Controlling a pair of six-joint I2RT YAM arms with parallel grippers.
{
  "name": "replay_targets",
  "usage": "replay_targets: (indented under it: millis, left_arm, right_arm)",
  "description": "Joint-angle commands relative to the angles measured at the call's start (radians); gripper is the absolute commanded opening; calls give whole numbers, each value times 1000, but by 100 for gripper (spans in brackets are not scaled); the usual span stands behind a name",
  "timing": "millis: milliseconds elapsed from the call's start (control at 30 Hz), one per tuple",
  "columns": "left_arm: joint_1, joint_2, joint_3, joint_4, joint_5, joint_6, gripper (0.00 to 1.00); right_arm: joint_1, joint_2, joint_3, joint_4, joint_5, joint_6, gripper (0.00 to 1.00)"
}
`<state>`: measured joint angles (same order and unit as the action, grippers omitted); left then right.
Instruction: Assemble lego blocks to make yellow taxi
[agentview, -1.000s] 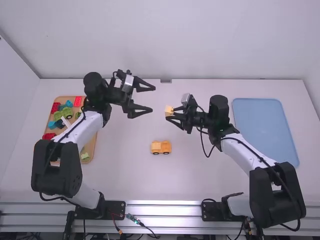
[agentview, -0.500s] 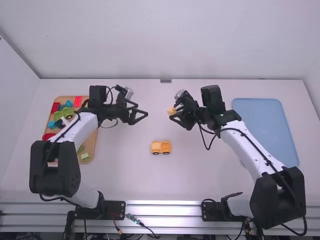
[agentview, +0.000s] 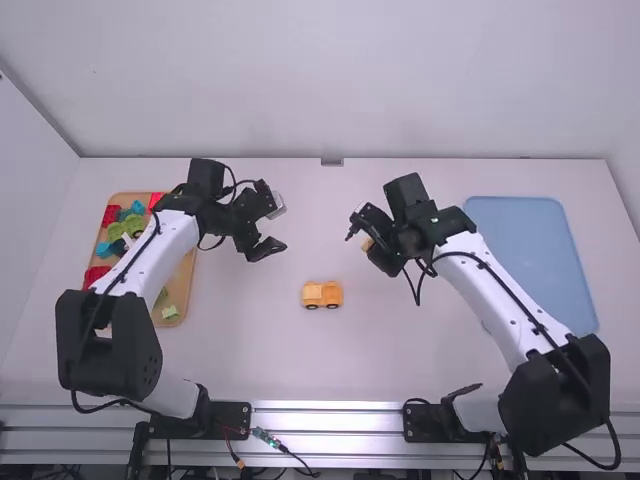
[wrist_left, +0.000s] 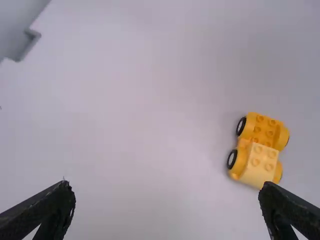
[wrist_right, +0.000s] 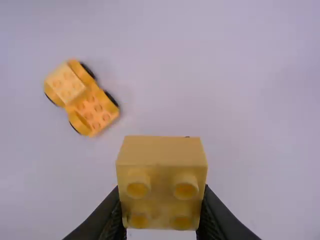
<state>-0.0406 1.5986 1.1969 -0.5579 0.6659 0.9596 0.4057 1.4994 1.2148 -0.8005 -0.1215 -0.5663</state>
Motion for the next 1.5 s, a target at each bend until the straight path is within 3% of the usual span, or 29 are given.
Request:
replay_targets:
  millis: [0, 167, 467, 833, 1100, 1233, 1300, 1367, 1400, 1433, 1467]
  left_arm:
    - [8, -24, 7, 3, 79, 88, 99]
    - [8, -24, 6, 16, 79, 88, 99]
    - [2, -24, 6, 16, 75, 89, 99]
    - [2, -24, 6, 27, 52, 85, 99]
    - [1, -24, -12, 31, 52, 85, 99]
    - [1, -24, -31, 32, 52, 85, 99]
    - [1, -24, -40, 39, 53, 85, 99]
    - [1, -24, -44, 43, 53, 85, 99]
    - [1, -24, -46, 49, 56, 86, 99]
    - [1, -24, -46, 50, 59, 85, 99]
    - [1, -24, -46, 51, 61, 85, 99]
  right_arm:
    - [1, 93, 53, -34, 106, -45, 18]
    - [1, 265, 124, -147, 114, -160, 8]
    - [25, 455, 134, -181, 93, -306, 6]
    - [159, 421, -30, -6, 183, -313, 2]
    - [127, 412, -95, 64, 159, -378, 0]
    - [102, 410, -93, 64, 141, -373, 5]
    - [97, 407, -82, 64, 144, -349, 16]
    - [97, 407, -73, 63, 150, -315, 21]
    - [99, 407, -61, 57, 149, -294, 40]
    - [99, 407, -57, 55, 149, -294, 52]
    - [98, 407, -50, 51, 145, -295, 88]
